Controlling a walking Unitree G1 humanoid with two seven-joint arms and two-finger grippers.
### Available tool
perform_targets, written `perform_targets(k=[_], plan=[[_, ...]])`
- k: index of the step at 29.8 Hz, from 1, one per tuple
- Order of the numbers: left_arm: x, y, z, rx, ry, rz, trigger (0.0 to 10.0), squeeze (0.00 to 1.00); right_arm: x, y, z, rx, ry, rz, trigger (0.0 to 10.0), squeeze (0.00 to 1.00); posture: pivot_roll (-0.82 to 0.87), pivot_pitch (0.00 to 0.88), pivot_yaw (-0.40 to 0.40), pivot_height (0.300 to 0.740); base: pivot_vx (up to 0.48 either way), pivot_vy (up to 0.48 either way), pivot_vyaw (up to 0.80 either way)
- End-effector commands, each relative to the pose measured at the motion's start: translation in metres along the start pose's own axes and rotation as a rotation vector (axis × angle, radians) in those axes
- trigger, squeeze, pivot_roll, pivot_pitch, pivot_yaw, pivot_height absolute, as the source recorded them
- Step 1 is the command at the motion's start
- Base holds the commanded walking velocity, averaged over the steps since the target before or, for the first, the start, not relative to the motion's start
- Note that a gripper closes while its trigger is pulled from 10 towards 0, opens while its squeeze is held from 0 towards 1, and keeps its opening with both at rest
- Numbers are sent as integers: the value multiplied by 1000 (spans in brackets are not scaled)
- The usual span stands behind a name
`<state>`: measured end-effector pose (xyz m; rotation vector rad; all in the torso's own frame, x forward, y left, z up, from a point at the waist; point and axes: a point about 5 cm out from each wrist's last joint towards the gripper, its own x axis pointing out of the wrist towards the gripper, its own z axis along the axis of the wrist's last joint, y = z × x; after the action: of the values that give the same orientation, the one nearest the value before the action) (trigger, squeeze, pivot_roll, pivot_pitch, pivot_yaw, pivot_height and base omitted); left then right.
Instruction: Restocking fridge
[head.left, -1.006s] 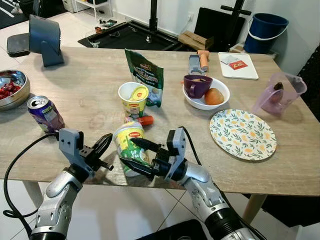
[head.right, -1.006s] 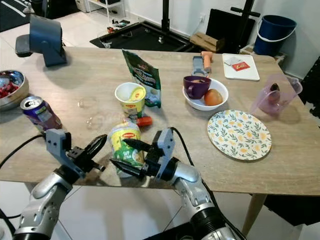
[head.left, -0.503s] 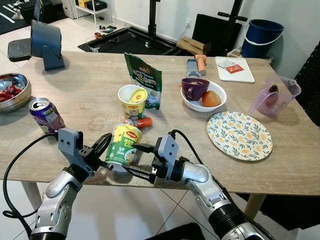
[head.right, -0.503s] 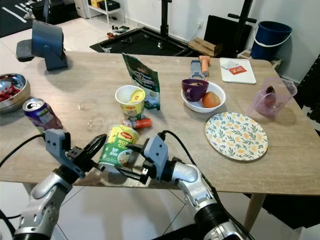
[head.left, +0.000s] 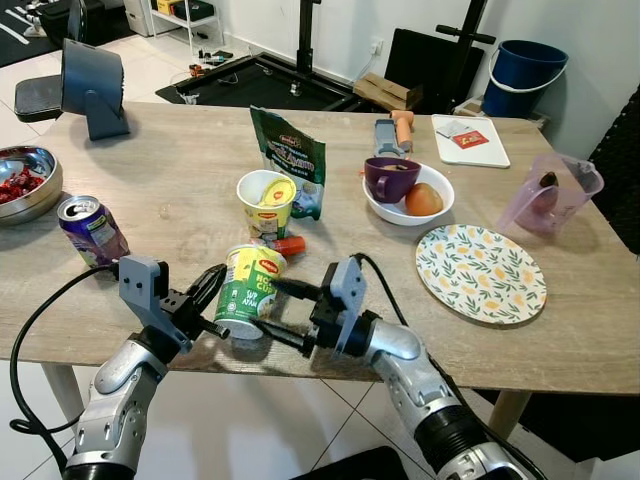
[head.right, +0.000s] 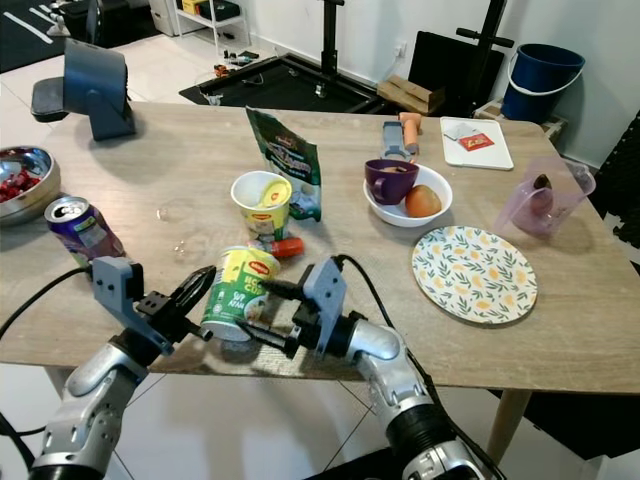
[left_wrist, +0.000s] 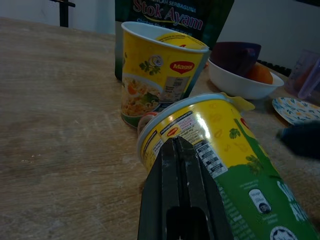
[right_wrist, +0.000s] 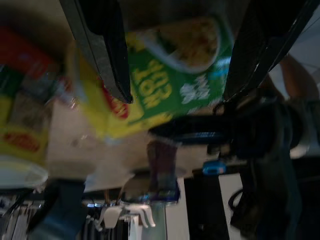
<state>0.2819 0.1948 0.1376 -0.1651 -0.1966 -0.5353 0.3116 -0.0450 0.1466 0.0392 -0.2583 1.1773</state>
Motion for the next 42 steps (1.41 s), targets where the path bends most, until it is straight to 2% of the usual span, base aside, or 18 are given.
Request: perform_targets(k=[1, 12, 17, 21, 25, 34, 39, 42], plan=[[-2, 0, 1, -10, -16, 12, 10000, 0, -2, -1, 0, 19, -7, -2, 10000, 0, 162, 108, -27, 740, 0, 0, 0], [-7, -2, -2, -18, -35, 47, 10000, 0, 6, -18, 9, -40, 45, 35, 10000, 0, 181, 99, -76, 740, 0, 0, 0], [-7, -4, -5, -28, -39, 57, 10000, 0, 18, -19, 10, -76, 105, 92, 10000, 0, 186, 98, -91, 740, 0, 0, 0], [-10, -7, -14, -44, -27, 83, 10000, 0, 39, -19, 12, -114, 185, 165, 10000, 0, 192, 104, -106, 740, 0, 0, 0], [-12, -7, -16, -47, -26, 99, 10000, 0, 46, -20, 14, -125, 211, 186, 10000, 0, 202, 109, -117, 740, 0, 0, 0], [-20, -7, -17, -42, -28, 129, 10000, 0, 55, -29, 24, -134, 218, 190, 10000, 0, 216, 117, -130, 740, 0, 0, 0], [-21, -8, -18, -41, -26, 132, 10000, 0, 56, -36, 28, -152, 250, 167, 10000, 0, 216, 117, -132, 740, 0, 0, 0], [-20, -8, -18, -39, -26, 132, 10000, 0, 54, -44, 31, -196, 320, 145, 10000, 0, 215, 116, -132, 740, 0, 0, 0]])
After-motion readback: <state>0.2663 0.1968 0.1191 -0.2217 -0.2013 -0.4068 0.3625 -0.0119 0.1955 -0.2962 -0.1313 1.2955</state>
